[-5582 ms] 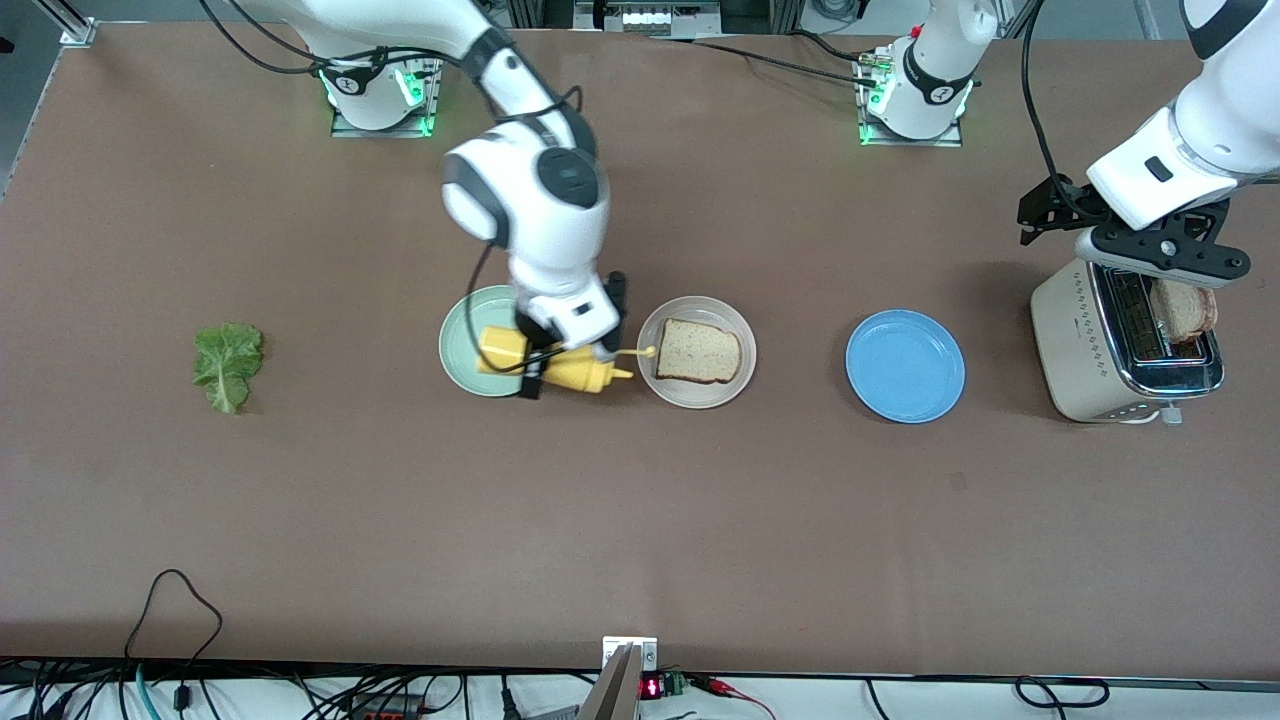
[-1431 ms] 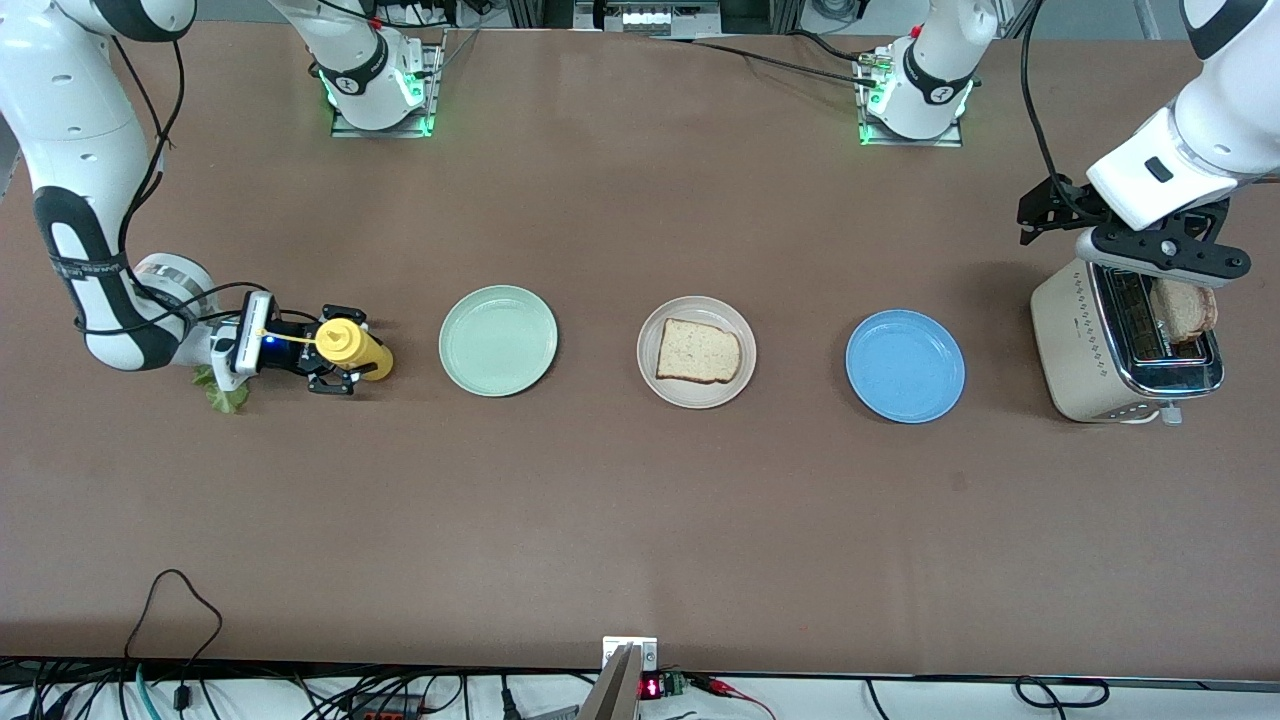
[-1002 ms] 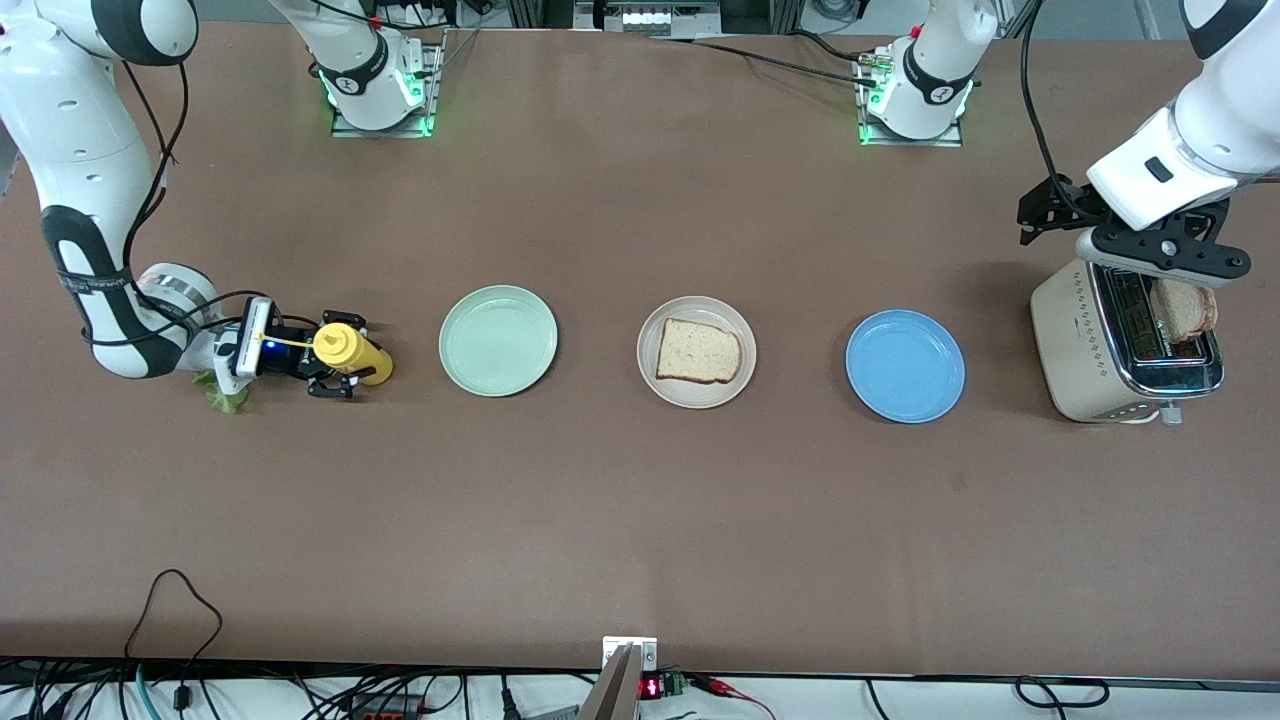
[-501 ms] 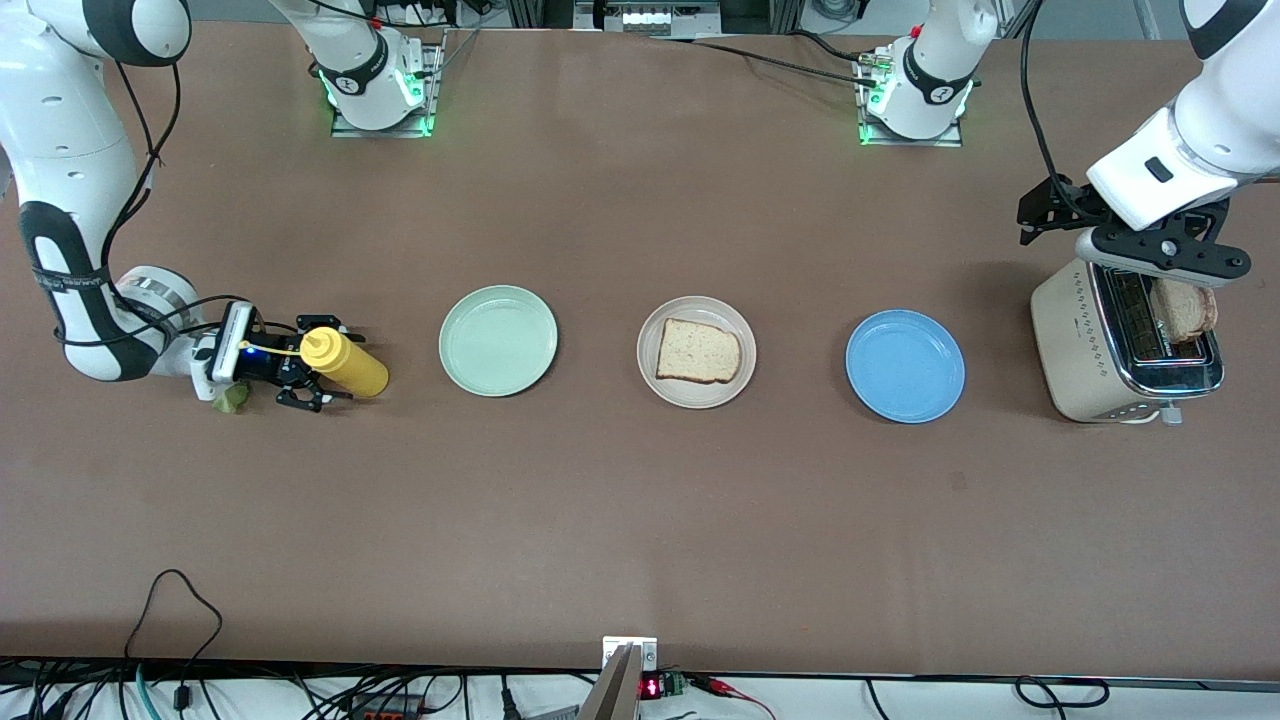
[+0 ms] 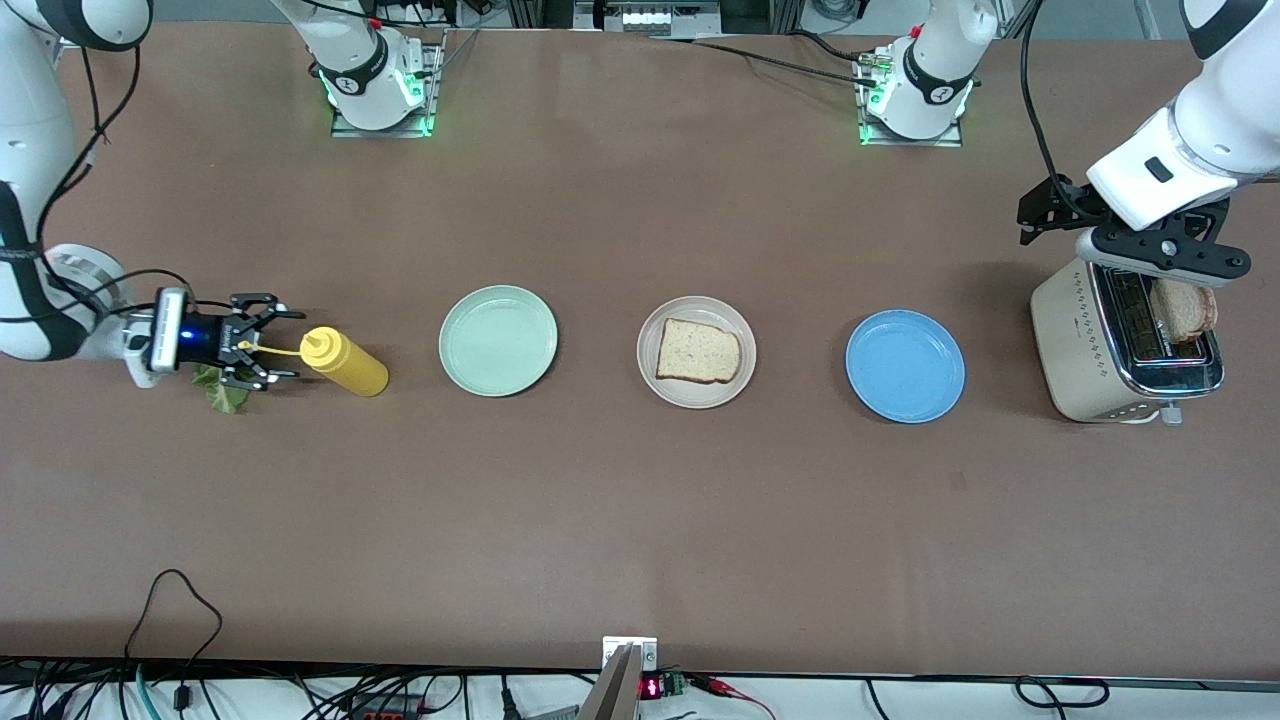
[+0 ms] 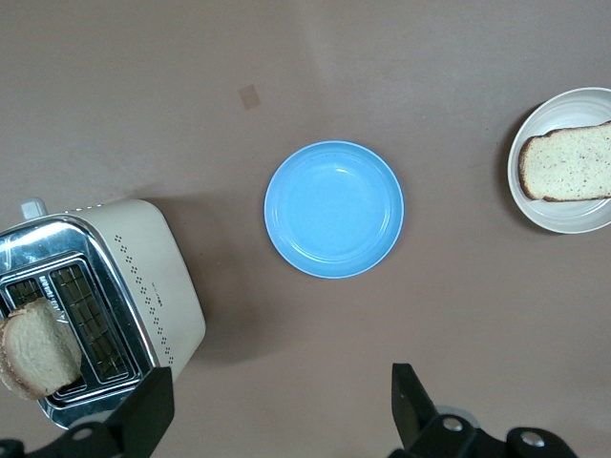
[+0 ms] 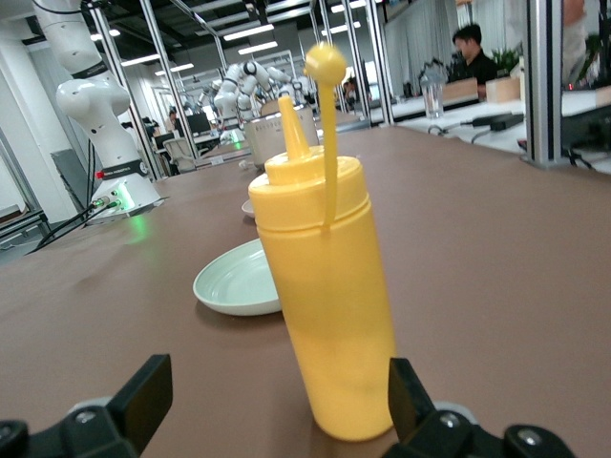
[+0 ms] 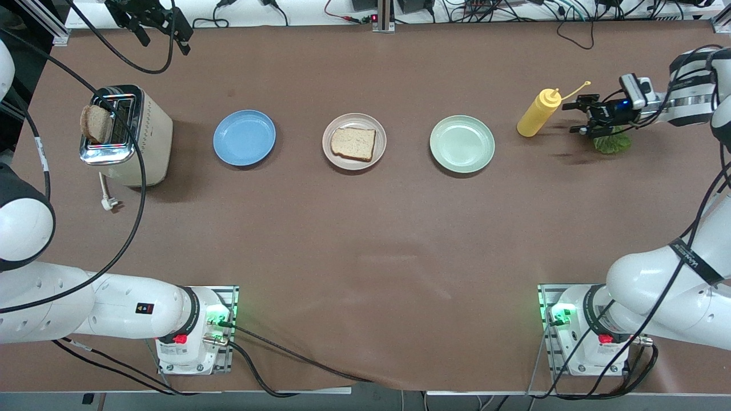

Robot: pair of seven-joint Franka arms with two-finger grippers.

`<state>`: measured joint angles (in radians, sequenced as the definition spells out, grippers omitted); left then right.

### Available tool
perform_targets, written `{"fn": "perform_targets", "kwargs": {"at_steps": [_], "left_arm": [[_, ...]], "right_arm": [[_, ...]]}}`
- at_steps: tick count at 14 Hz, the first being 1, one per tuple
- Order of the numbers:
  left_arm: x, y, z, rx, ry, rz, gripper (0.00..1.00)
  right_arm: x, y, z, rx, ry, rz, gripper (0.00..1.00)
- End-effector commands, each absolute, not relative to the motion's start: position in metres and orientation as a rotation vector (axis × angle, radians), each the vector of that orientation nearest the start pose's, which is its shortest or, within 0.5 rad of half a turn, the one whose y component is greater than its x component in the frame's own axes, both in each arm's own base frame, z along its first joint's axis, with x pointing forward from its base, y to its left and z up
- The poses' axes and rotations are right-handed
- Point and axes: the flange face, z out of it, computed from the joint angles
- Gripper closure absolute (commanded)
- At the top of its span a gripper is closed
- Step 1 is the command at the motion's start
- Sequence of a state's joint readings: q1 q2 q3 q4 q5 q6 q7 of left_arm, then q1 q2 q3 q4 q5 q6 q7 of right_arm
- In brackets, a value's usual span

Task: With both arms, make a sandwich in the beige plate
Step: 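Move the right gripper to the lettuce leaf and grasp its stem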

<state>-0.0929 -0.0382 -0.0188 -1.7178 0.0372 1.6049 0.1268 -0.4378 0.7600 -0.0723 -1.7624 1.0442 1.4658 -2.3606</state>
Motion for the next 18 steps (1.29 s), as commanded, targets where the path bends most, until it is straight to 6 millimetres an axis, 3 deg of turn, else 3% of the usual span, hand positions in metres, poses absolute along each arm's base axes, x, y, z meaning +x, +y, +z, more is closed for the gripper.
{"fn": "perform_targets", "kwargs": {"at_steps": [1,4,6,13,18], "left_arm": [[0.536,-0.059,0.585,-3.079,0.366,0.114,0.00],[0.536,-0.059,0.585,-3.079,0.366,0.114,0.00],[0.536,-0.059,0.585,-3.079,0.369,0.114,0.00],[0.536,-0.059,0.585,-3.079,0.371,0.114,0.00],[0.538,-0.058,0.587,-3.081,0.371,0.107,0.00]], "right_arm": [[0.544,-0.202,0.192,-1.664,-1.159,-0.717,0.00],[0.557,-0.218,0.249,-1.927,-1.160,-0.537,0.00],[0.565,-0.227,0.274,-2.113,-1.150,-0.445,0.00],[0.599,-0.221,0.292,-2.620,-1.027,-0.210,0.00],[0.621,-0.181,0.295,-2.884,-0.832,-0.054,0.00]]}}
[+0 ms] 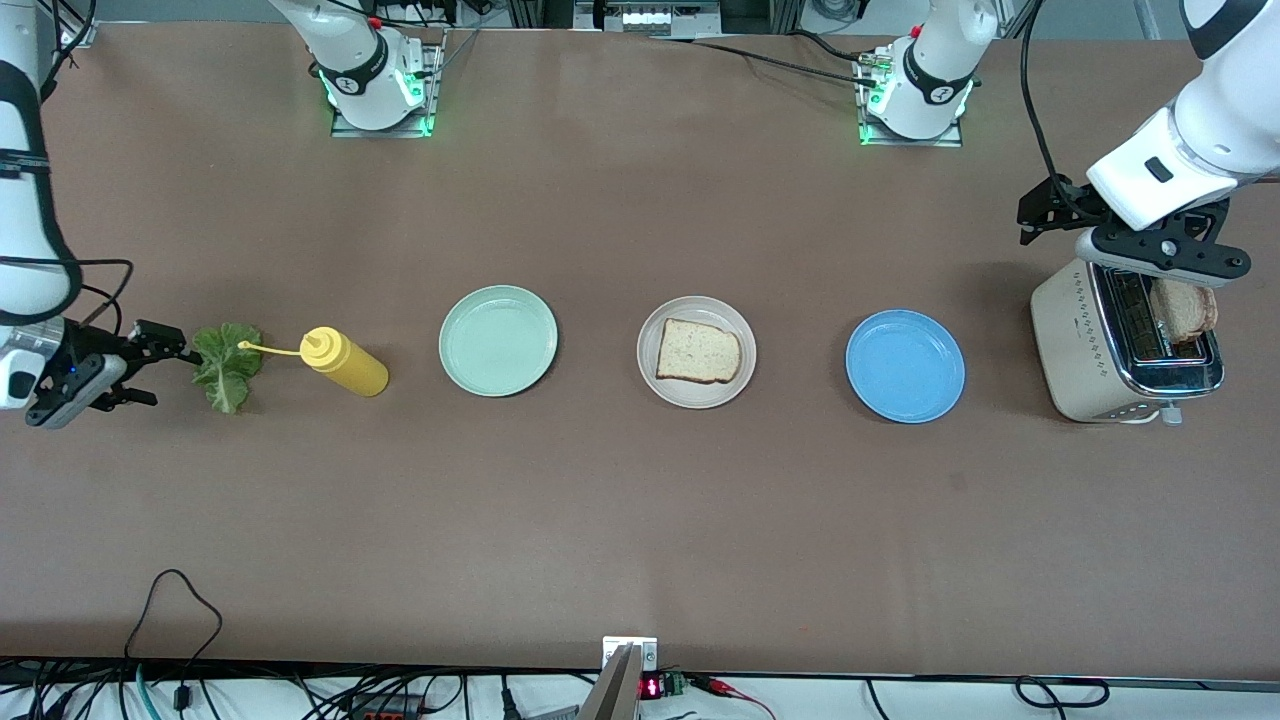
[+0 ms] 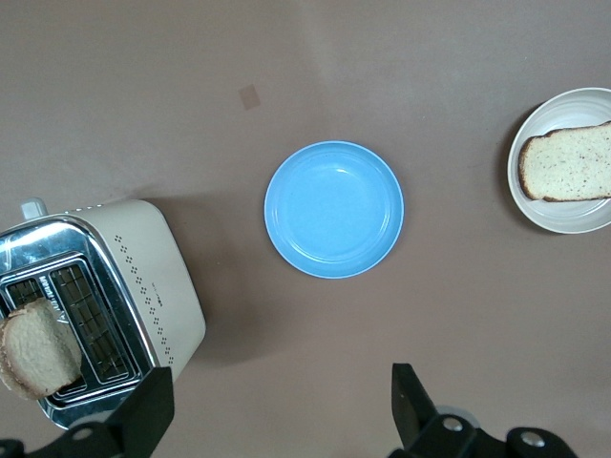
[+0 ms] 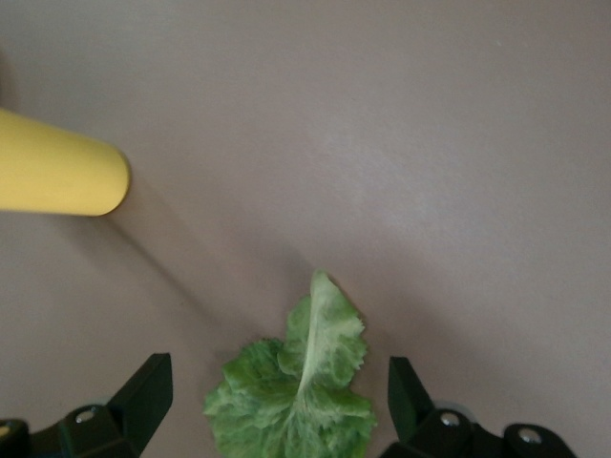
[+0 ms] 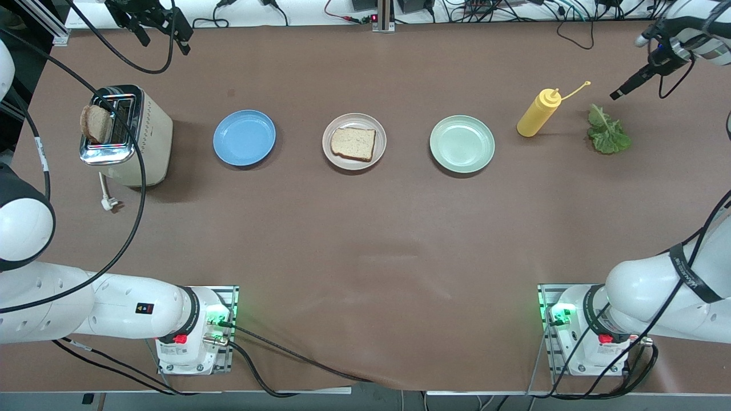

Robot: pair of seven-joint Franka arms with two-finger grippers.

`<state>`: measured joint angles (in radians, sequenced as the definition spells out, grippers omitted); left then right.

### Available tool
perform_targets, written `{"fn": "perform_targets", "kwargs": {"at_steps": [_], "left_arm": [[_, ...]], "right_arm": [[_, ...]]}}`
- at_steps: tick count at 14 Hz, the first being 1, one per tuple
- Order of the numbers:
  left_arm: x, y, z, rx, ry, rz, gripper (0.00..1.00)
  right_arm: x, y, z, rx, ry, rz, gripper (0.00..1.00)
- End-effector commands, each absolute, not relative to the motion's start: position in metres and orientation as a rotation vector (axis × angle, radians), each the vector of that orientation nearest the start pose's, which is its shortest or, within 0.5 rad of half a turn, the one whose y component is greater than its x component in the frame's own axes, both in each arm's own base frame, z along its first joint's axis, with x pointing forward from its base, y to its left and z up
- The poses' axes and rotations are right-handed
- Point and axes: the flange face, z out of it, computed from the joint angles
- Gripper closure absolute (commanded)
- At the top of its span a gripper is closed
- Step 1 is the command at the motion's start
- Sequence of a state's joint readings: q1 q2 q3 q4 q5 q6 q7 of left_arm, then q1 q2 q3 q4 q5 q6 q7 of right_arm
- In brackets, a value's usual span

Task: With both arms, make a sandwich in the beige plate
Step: 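Move the right gripper to the lettuce leaf and grasp its stem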

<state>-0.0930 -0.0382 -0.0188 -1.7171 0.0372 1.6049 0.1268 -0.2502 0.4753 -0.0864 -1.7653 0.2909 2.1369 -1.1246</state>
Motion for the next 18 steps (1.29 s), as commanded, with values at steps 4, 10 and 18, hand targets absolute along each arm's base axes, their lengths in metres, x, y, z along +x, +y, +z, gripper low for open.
{"fn": "perform_targets", "kwargs": {"at_steps": [4,10,18], "left_arm": [[0.538,-0.058,0.587,-3.080,0.371,0.110,0.00],[0.538,-0.058,0.588,-3.081,0.371,0.105,0.00],[0.538,-0.058,0.587,-3.080,0.373,0.110,0.00]], "right_arm": [[0.624,-0.161,0.277,-3.025,-0.670,-0.010,0.00],[0.618,-0.167,0.215,-3.070,-0.663,-0.059,0.00],[0.617,-0.165,0.193,-3.065,-0.693,-0.044,0.92]]}}
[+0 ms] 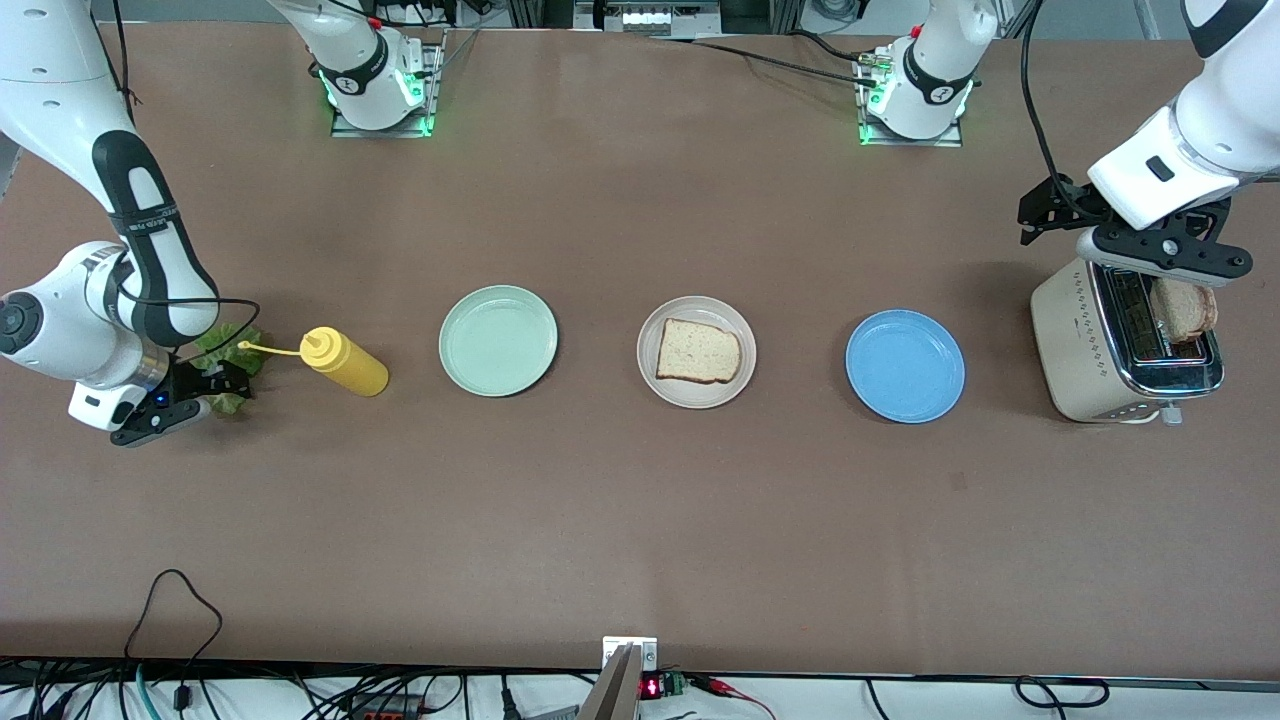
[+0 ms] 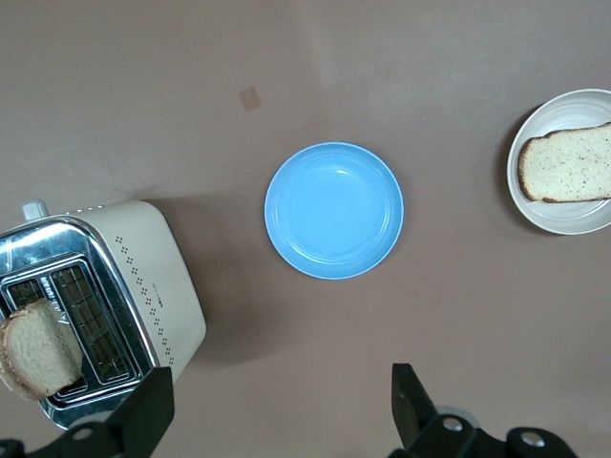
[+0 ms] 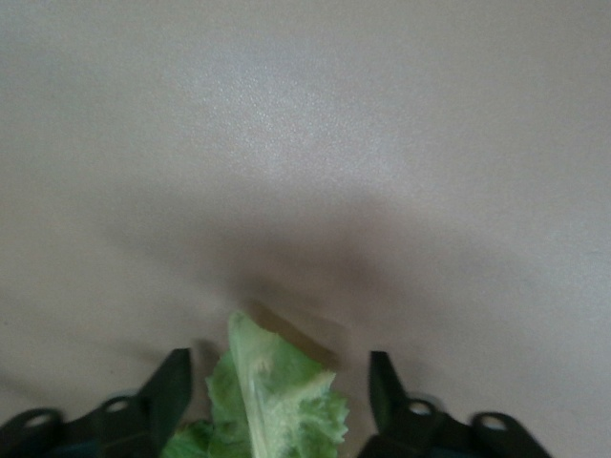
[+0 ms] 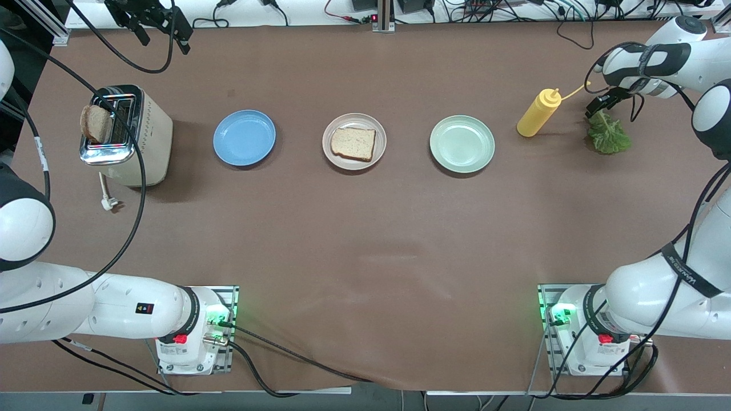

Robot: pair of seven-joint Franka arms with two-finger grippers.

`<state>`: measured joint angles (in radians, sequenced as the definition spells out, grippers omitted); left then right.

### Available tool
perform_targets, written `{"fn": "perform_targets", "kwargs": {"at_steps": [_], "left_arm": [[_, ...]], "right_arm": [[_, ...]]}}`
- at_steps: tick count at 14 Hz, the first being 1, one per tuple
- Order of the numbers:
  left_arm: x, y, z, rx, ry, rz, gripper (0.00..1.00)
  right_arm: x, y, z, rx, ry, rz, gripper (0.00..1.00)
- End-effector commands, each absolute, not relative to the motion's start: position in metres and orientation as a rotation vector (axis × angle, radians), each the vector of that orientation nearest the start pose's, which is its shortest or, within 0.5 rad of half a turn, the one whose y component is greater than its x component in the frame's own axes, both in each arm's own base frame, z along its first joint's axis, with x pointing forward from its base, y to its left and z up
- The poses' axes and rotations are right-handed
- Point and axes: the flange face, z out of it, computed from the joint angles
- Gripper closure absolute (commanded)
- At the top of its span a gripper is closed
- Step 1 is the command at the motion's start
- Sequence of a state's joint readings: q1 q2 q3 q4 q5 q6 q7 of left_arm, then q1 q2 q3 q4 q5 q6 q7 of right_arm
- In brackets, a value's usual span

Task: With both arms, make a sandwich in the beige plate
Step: 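Move the right gripper to the lettuce leaf and grasp its stem, then lift the lettuce with the right gripper and carry it over the beige plate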

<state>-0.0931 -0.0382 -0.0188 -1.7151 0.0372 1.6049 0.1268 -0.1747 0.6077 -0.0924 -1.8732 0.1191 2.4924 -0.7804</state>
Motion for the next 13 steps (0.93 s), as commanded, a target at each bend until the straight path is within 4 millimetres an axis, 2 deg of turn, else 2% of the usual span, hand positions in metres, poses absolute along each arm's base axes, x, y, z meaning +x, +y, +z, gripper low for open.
{"fn": "perform_targets", "kwargs": {"at_steps": [1,5,7,11,13], "left_arm": [[0.538,-0.058,0.587,-3.080,0.373,0.110,0.00],[0.538,-0.059,0.588,-3.080,0.378,0.107,0.00],[0.538,-0.059,0.588,-3.080,0.378,0.107,0.00],[0.538,-0.058,0.588,-3.080,0.376,0.107,0.00],[0.538,-0.059,0.588,-3.080,0.378,0.107,0.00]], "right_arm": [[0.617,-0.166,0.193,-3.066,-0.689,-0.044,1.00],[0.620,-0.164,0.198,-3.065,-0.706,-0.053,1.00],[0.625,-0.165,0.215,-3.060,-0.770,-0.087,1.00],[0.635,-0.165,0.290,-3.030,-0.892,-0.140,1.00],[0.644,-0.161,0.338,-3.023,-0.994,-0.164,1.00]]}}
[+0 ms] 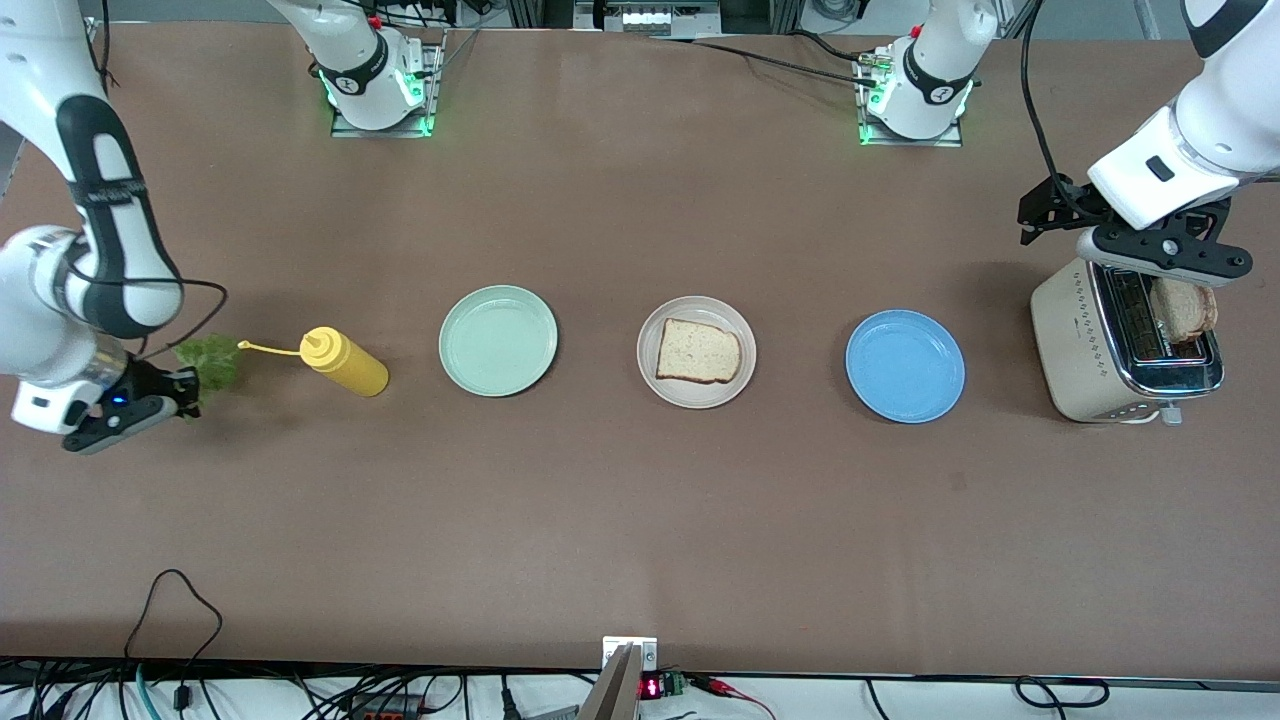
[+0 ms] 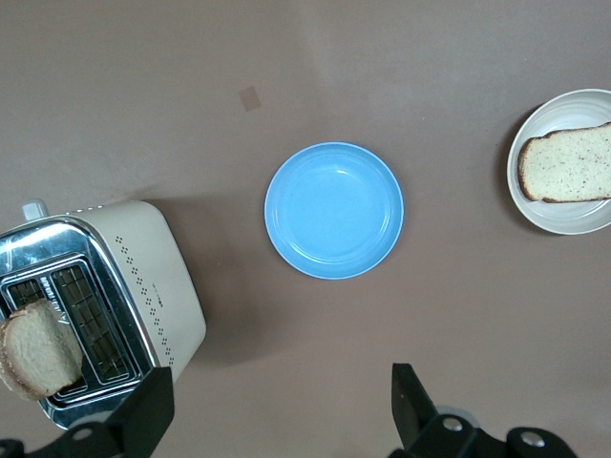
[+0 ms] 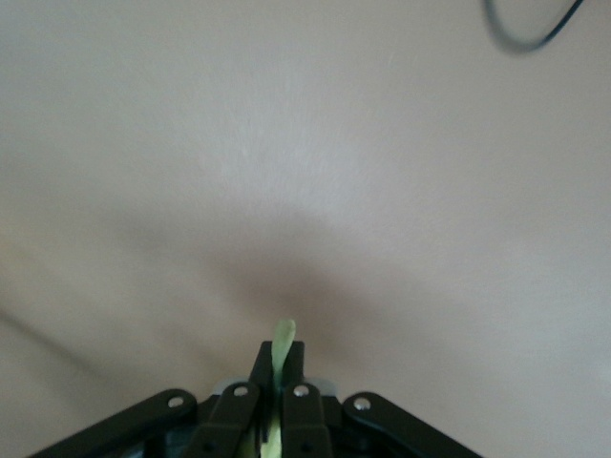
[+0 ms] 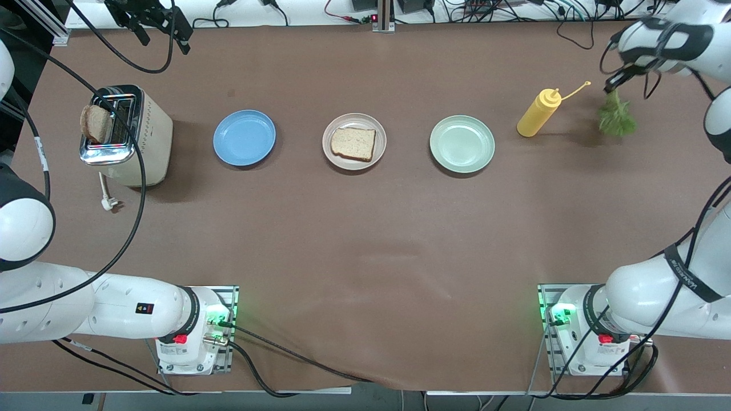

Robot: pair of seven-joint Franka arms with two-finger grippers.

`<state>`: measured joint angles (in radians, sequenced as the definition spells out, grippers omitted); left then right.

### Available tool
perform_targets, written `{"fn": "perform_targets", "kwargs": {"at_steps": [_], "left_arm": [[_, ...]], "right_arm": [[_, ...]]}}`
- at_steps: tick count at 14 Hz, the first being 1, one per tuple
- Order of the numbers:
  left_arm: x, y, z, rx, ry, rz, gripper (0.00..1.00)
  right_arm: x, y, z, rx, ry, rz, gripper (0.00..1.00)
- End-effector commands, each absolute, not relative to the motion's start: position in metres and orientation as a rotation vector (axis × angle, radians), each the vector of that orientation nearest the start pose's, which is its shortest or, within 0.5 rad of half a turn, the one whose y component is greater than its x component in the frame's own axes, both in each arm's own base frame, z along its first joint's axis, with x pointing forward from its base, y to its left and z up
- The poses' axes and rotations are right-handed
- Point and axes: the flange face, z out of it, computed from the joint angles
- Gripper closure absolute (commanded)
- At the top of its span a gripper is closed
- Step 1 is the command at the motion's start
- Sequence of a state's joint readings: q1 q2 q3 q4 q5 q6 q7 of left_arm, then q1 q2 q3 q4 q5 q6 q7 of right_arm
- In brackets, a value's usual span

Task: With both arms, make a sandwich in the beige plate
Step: 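Lift the lettuce with the right gripper and carry it over the beige plate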

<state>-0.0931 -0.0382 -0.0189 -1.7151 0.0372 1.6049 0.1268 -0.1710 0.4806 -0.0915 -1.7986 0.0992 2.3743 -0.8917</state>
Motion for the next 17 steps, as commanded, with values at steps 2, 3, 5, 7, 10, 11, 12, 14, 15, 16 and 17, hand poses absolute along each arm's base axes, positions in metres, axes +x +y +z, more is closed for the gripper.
{"fn": "perform_targets", "kwargs": {"at_steps": [2,3,5,7,10,11,12,14,15,16,17], "left_arm": [[0.538,-0.059,0.587,-3.080,0.378,0.110,0.00],[0.538,-0.059,0.588,-3.079,0.380,0.107,0.00],[0.538,-0.058,0.587,-3.080,0.376,0.110,0.00],[0.538,-0.059,0.588,-3.080,0.378,0.107,0.00],[0.538,-0.058,0.588,-3.080,0.376,0.107,0.00],[0.538,-0.059,0.587,-3.080,0.378,0.110,0.00],[0.538,-0.059,0.587,-3.080,0.378,0.110,0.00],[0.538,-0.059,0.587,-3.080,0.378,0.110,0.00],[0.538,-0.058,0.587,-3.080,0.376,0.110,0.00],[0.538,-0.058,0.587,-3.080,0.376,0.110,0.00],[0.538,-0.058,0.587,-3.080,0.378,0.110,0.00]], "right_arm": [[0.653,-0.144,0.385,-2.997,-1.078,-0.136,1.00],[0.658,-0.129,0.406,-2.970,-1.133,-0.110,1.00],[0.666,-0.098,0.450,-2.891,-1.285,-0.065,1.00],[0.669,-0.061,0.481,-2.790,-1.436,-0.023,1.00],[0.671,0.012,0.496,-2.602,-1.716,-0.027,1.00],[0.667,0.063,0.501,-2.506,-1.763,-0.083,1.00],[0.664,0.090,0.502,-2.451,-1.777,-0.118,1.00],[0.656,0.150,0.501,-2.329,-1.794,-0.173,1.00],[0.650,0.189,0.496,-2.275,-1.805,-0.199,1.00],[0.648,0.222,0.491,-2.271,-1.804,-0.246,1.00],[0.638,0.285,0.481,-2.289,-1.786,-0.307,1.00]]}}
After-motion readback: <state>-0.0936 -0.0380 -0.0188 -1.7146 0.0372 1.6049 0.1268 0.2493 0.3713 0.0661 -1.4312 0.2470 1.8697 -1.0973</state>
